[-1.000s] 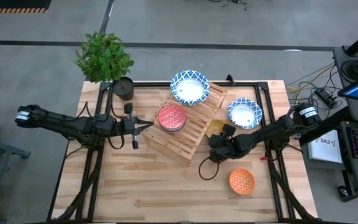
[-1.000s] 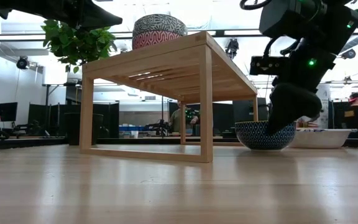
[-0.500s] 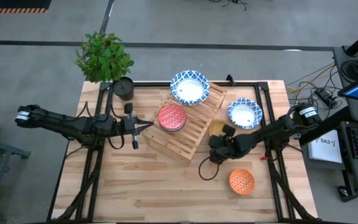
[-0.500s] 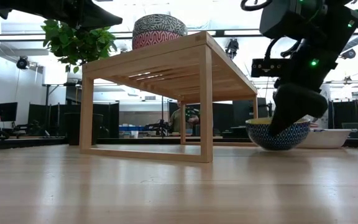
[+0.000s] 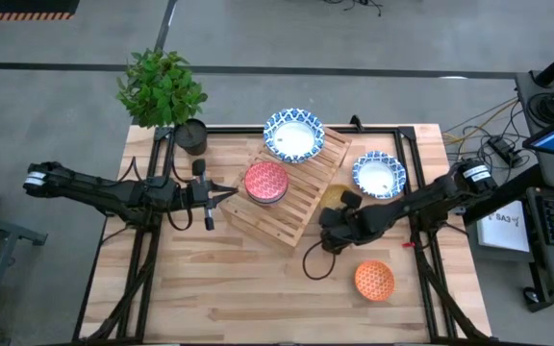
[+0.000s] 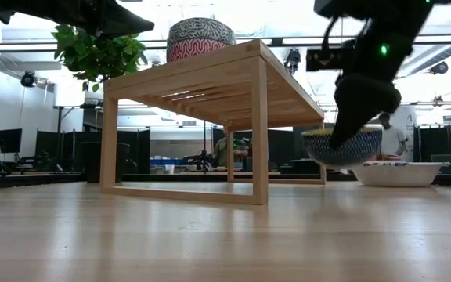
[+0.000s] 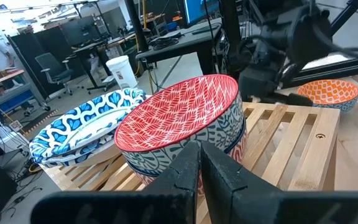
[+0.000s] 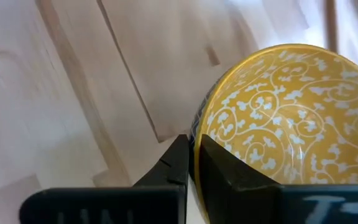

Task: Place and stack bowls onto a shelf
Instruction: Stack the yellow patterned bowl on top of the red patterned bowl on the shelf

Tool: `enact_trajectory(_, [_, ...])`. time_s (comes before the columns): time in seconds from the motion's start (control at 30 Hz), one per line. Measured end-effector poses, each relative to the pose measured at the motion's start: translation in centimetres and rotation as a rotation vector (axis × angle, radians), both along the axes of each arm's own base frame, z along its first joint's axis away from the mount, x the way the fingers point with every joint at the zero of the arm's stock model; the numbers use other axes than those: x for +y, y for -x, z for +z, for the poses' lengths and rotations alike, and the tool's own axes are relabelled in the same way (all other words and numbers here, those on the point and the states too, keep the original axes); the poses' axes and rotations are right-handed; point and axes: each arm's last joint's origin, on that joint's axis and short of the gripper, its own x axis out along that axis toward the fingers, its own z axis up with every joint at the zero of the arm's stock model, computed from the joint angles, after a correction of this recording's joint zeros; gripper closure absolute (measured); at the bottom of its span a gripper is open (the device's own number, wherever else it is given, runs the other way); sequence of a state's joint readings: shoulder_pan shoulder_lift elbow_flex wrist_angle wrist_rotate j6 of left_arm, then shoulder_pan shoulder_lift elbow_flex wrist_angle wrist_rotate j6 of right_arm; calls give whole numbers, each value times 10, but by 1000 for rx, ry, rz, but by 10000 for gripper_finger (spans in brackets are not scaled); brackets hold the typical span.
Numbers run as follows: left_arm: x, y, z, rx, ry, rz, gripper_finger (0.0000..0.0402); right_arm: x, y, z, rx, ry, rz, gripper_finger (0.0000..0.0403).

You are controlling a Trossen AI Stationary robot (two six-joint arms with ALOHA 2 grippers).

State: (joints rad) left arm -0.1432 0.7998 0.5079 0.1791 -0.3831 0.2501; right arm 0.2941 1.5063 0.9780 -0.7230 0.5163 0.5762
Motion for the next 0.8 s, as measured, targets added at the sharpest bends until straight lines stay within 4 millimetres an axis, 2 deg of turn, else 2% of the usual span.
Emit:
enact_trajectory(0.3, [0, 0, 0, 0, 0, 0, 402, 22, -10, 55, -12, -18, 57, 390])
enact_trajectory(0.53, [0, 0, 0, 1, 0, 0, 402, 42, -4, 97, -61, -23, 31, 390])
enact_trajectory(0.8, [0, 0, 0, 0, 0, 0, 402, 61, 9, 119, -78, -40, 20, 390])
